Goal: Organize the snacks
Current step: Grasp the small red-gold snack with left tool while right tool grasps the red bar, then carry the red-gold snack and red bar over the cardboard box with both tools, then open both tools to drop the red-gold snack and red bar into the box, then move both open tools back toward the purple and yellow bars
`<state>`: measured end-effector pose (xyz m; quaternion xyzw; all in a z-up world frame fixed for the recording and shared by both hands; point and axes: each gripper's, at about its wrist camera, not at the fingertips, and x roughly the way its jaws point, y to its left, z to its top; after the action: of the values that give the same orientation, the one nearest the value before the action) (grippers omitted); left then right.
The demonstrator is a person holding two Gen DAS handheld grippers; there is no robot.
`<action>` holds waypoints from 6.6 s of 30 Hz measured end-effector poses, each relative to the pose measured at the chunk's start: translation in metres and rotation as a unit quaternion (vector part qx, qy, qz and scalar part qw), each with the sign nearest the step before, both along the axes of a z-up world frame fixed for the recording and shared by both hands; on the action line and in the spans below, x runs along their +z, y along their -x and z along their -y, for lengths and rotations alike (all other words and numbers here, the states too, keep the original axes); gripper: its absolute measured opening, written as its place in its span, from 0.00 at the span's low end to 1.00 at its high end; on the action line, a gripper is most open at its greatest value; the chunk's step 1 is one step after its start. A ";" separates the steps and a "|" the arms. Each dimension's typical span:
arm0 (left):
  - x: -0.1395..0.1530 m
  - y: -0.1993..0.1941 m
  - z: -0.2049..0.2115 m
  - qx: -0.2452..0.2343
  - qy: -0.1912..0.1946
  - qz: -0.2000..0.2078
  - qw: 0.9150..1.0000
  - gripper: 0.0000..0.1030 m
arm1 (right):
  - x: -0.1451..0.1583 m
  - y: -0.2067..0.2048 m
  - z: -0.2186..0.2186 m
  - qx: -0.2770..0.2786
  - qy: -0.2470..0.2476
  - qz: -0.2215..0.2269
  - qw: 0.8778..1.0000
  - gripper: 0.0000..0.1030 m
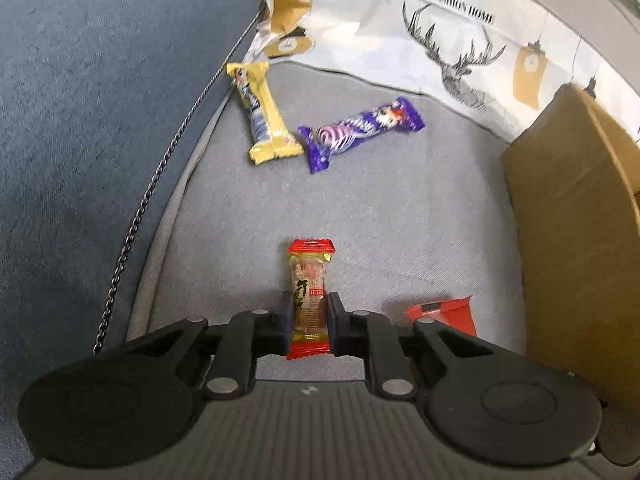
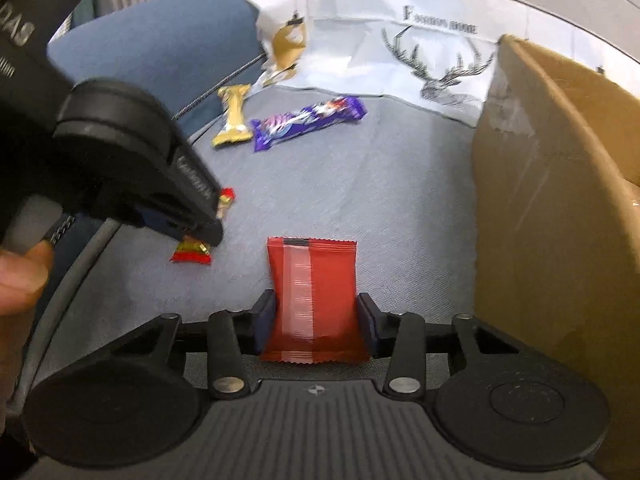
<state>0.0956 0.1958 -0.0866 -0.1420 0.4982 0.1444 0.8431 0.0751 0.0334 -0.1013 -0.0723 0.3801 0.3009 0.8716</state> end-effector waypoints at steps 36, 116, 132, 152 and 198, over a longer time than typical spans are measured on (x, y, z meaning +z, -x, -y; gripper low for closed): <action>0.049 0.020 0.014 0.016 0.014 0.087 0.996 0.17 | 0.072 0.028 0.041 -0.021 -0.055 0.108 0.992 0.43; 0.109 -0.027 0.213 -0.209 0.030 0.294 0.932 0.17 | 0.120 -0.044 0.243 -0.229 -0.131 0.165 0.951 0.43; 0.110 -0.028 0.216 -0.210 0.034 0.297 0.931 0.17 | 0.118 -0.042 0.241 -0.225 -0.129 0.166 0.951 0.43; 0.112 -0.028 0.217 -0.209 0.039 0.300 0.930 0.17 | 0.119 -0.041 0.241 -0.222 -0.130 0.169 0.952 0.43; 0.024 -0.007 -0.032 0.182 0.139 0.111 0.967 0.18 | 0.118 -0.017 0.097 -0.099 -0.219 0.088 0.967 0.29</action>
<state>0.1031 0.2278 -0.0626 -0.3610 0.3822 0.2080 0.8248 0.0926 -0.0640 0.0167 0.1325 0.2320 0.2818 0.9215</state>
